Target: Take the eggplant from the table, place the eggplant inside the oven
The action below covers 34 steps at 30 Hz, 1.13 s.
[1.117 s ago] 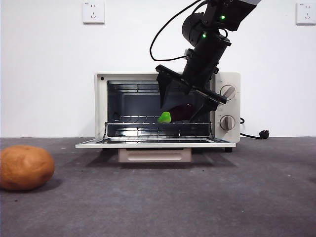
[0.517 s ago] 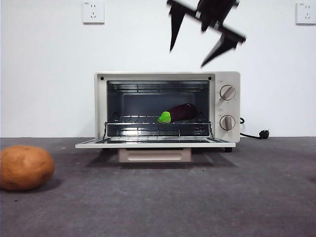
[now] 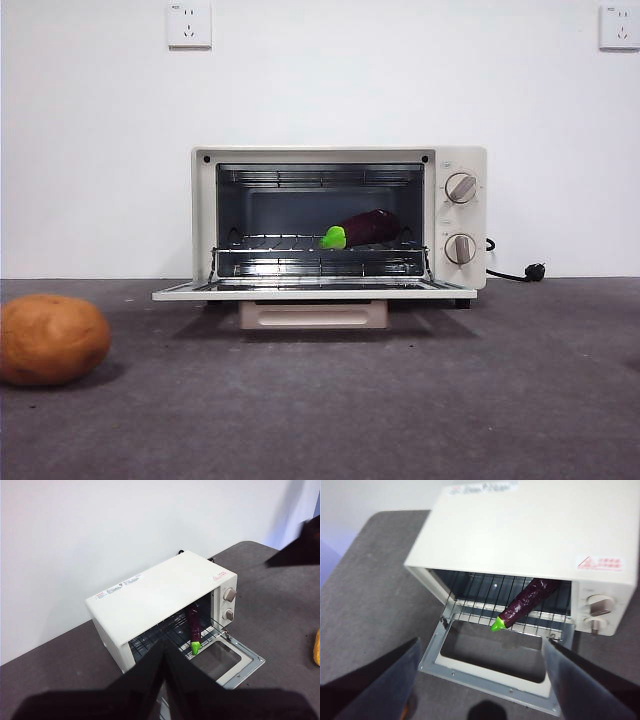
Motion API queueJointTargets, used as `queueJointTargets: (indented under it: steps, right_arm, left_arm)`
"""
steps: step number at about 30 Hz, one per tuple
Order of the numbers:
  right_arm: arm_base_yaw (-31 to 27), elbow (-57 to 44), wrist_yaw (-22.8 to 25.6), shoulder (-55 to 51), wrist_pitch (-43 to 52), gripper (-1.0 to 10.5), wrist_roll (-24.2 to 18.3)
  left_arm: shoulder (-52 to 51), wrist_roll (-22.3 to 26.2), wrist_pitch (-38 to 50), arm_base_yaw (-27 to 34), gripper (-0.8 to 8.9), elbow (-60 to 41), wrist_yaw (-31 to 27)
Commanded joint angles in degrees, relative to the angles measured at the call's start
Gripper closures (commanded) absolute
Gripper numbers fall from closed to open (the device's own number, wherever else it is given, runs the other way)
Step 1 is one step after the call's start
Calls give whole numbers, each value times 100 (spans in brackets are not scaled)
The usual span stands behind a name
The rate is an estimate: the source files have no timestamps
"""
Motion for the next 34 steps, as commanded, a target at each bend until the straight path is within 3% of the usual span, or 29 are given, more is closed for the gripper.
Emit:
queueJointTargets:
  steps: [1,13,21,27,34]
  right_arm:
    - [9,13,2,-470,-212,534,-387]
    - [9,13,264,-2022,-643,536,-855]
    - [9,13,415,-2271,-807,548,-962]
    - [9,13,411,-2267,-927,816,-1069]
    - [9,13,407,-2269,-1237,956,-1137]
  left_arm:
    - [-13,66,17,-17,819,11,-4]
    - [-13,63,-63,-17,819,11,-42]
    - [-13,63,-118,-17,819,9,-42]
    - [66,66,-118,-17,819,11,-39]
    - [243,122,-120,-15,819,9,-42]
